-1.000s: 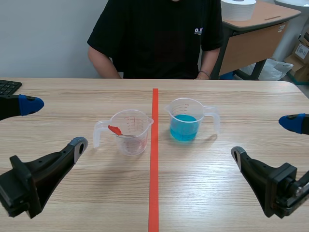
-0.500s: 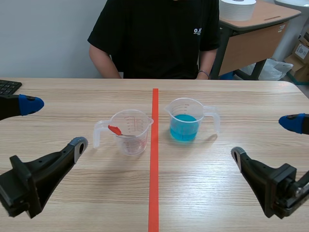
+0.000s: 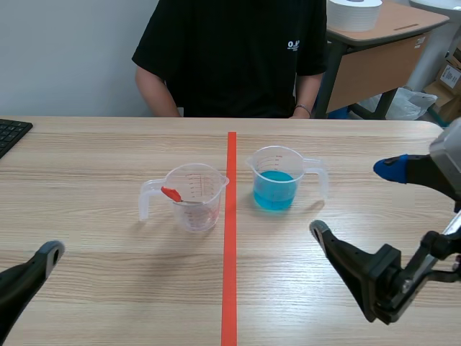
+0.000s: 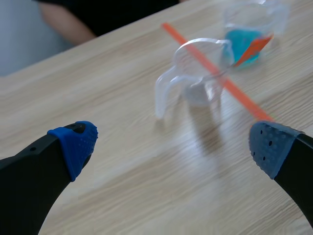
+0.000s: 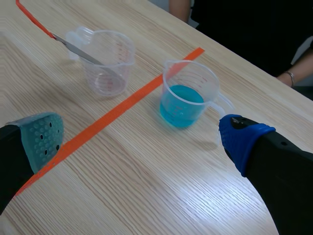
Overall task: Do the redox reaction experiment.
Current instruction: 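Lift the metal plate out of the left beaker, then move the plate over the blue solution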
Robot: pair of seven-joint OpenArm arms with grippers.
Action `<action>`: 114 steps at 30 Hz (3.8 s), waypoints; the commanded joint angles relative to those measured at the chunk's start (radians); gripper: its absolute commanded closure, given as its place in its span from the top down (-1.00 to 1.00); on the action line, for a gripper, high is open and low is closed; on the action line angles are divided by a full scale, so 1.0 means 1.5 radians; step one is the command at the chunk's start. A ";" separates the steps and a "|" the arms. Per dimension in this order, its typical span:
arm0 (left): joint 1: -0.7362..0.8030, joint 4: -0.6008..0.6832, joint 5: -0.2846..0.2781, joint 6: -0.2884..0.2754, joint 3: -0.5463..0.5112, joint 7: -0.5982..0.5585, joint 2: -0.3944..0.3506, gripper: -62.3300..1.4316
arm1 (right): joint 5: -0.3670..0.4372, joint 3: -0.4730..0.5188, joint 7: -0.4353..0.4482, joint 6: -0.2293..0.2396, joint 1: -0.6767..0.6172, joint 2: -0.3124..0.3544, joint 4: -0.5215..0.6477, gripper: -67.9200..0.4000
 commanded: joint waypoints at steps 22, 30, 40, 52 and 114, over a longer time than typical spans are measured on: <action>0.107 -0.308 -0.004 0.061 -0.081 -0.044 0.262 1.00 | -0.105 -0.324 0.058 -0.001 0.321 0.005 -0.108 1.00; 0.041 -0.402 0.019 0.021 -0.080 -0.022 0.268 1.00 | -0.167 -0.408 0.083 -0.001 0.430 -0.048 -0.206 1.00; 0.003 -0.470 0.054 0.003 -0.066 -0.017 0.269 1.00 | -0.179 -0.499 0.115 -0.016 0.544 -0.098 -0.319 1.00; -0.033 -0.512 0.053 0.004 -0.038 -0.009 0.269 1.00 | -0.182 -0.525 0.147 -0.016 0.576 -0.115 -0.357 0.49; -0.036 -0.512 0.088 -0.012 -0.036 0.013 0.269 1.00 | 0.199 -0.032 -0.360 0.227 0.576 -0.108 -0.092 -0.94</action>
